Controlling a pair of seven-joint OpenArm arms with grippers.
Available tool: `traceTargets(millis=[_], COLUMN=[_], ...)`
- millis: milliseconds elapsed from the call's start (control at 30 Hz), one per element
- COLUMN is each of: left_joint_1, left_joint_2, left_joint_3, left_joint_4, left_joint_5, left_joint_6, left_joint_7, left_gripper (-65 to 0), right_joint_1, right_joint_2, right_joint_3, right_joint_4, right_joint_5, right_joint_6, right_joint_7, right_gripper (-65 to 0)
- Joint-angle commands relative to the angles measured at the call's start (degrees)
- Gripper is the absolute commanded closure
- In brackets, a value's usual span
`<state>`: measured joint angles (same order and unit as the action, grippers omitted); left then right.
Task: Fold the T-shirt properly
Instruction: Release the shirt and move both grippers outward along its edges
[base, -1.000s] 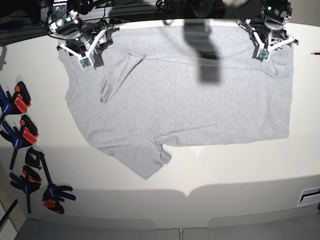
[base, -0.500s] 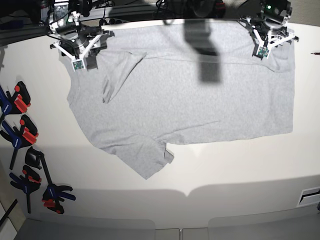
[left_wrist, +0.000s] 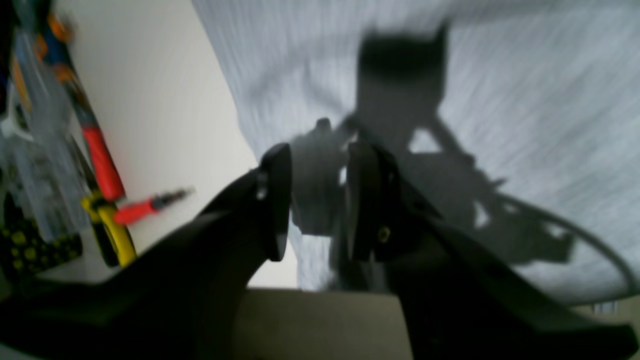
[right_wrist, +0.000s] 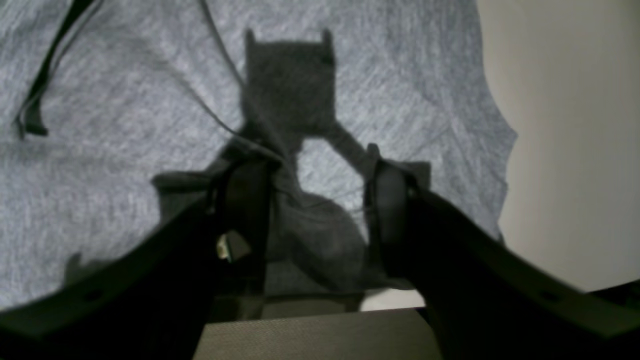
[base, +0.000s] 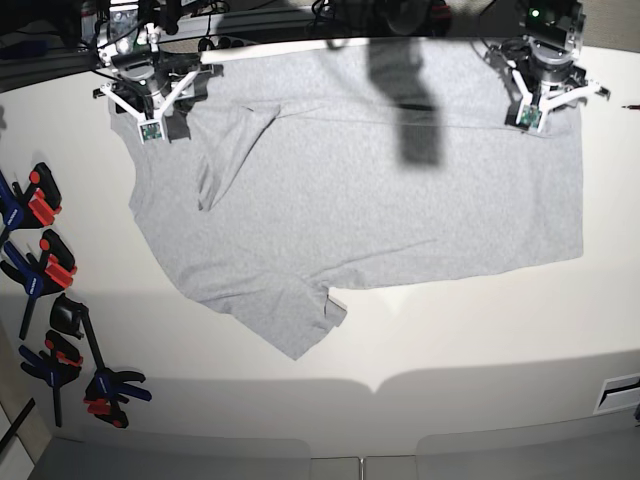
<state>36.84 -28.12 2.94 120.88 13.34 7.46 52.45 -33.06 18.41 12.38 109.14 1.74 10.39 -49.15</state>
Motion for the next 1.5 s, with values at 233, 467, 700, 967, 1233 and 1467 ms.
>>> traceTargets(millis=[233,467,700,967,1233,1467], left_joint_1=[-0.26,-9.42,-19.5,-23.93,-24.0,-24.04], left_joint_2=[-0.5,-0.48,-0.48,-0.5,-0.48,-0.5], left_joint_3=[-0.26,-0.26,-0.26,-0.26,-0.26,-0.26], left_joint_4=[5.35,5.35,5.35,5.35,5.35,4.98], left_joint_5=[0.74,0.76,0.74,0.11,0.11,0.09], left_joint_6=[0.7,0.7,0.72,1.55,4.24,8.85], left_joint_7=[-5.88,-4.63,-7.06,-7.54,-7.56,-10.82], left_gripper=[-16.8,-16.8,-16.8,-17.0,-43.2,-44.6], right_joint_1=[-0.11,1.49,7.3,13.27,14.01,14.01], right_joint_2=[0.46,0.48,0.46,0.44,-1.64,-1.75], right_joint_3=[0.42,0.42,0.42,0.42,0.39,0.39], right_joint_4=[2.71,10.25,12.13,12.13,12.13,12.13], right_joint_5=[-0.26,-5.27,-6.08,-6.03,-5.84,-5.64], right_joint_6=[-0.87,-1.05,-1.07,-0.37,0.52,0.55], right_joint_7=[1.57,4.79,5.22,0.52,-4.61,-1.68], right_gripper=[-30.9,-30.9,-30.9,-31.0,-31.0,-31.0])
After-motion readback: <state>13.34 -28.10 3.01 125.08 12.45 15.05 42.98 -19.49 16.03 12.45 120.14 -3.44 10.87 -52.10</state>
